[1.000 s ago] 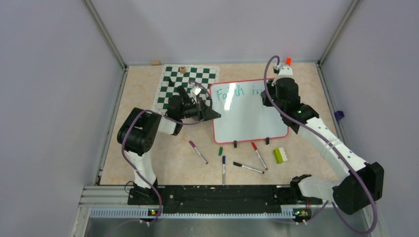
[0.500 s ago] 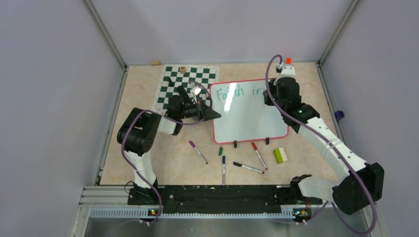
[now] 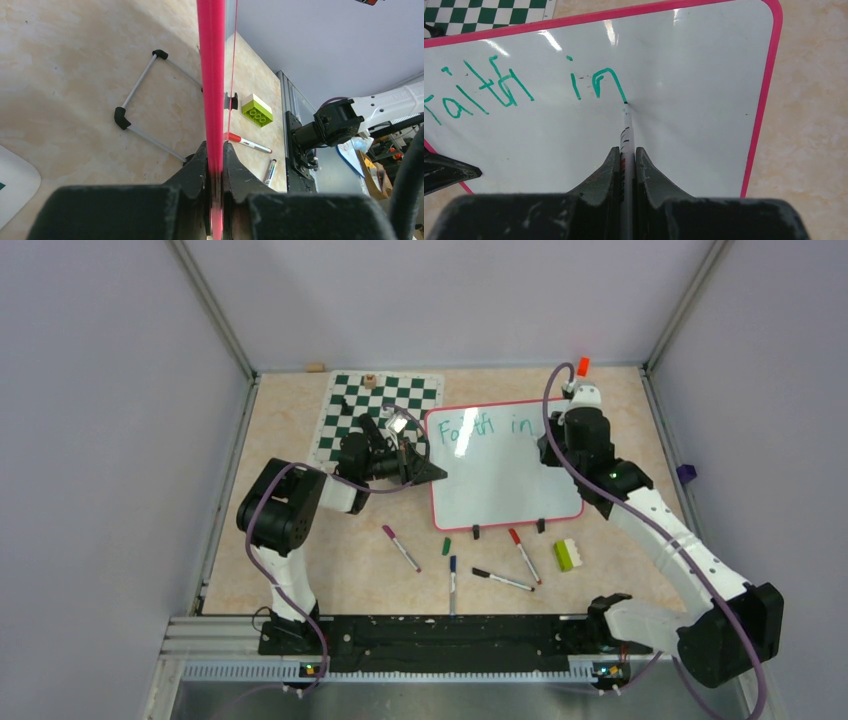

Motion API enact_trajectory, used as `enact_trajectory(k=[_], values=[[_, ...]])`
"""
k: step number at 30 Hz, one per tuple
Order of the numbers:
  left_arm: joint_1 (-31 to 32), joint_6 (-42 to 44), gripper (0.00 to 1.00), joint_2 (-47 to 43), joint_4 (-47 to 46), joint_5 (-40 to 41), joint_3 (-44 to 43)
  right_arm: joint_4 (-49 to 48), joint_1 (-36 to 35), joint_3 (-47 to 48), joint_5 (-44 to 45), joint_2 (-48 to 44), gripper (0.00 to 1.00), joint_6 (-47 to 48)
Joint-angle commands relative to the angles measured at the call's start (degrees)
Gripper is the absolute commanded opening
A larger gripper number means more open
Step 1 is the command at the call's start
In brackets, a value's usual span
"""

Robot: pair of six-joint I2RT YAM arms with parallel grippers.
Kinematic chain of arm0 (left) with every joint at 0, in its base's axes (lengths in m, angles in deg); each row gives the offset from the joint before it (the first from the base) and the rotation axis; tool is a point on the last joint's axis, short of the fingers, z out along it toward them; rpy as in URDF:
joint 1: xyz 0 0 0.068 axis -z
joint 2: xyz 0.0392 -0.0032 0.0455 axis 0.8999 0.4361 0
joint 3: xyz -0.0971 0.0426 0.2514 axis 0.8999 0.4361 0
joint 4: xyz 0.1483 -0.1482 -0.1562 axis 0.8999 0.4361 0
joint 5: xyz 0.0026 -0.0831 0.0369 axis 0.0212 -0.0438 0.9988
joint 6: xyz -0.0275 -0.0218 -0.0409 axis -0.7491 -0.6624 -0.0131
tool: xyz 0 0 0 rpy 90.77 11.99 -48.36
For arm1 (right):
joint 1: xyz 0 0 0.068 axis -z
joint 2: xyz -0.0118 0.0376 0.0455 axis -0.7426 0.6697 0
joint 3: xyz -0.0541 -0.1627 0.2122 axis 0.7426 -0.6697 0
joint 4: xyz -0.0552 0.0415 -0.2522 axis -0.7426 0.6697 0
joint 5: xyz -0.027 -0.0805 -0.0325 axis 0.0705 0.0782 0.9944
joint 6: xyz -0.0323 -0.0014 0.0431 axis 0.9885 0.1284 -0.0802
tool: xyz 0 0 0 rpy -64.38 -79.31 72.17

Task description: Write a sentence on the whiteboard

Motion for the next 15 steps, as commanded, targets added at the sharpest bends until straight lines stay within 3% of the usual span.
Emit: enact_trajectory(k=[1,15], values=[[-0.8,3.5,0.0,-1.2,3.3,2.0,0.1,0.4,0.7,0.9,-0.1,-1.4,0.0,-0.6],[-0.9,4.4,0.02,-2.7,2.2,2.1,2.3,1.5,0.7,5.8,-4.2,-7.6,0.0,0.2]])
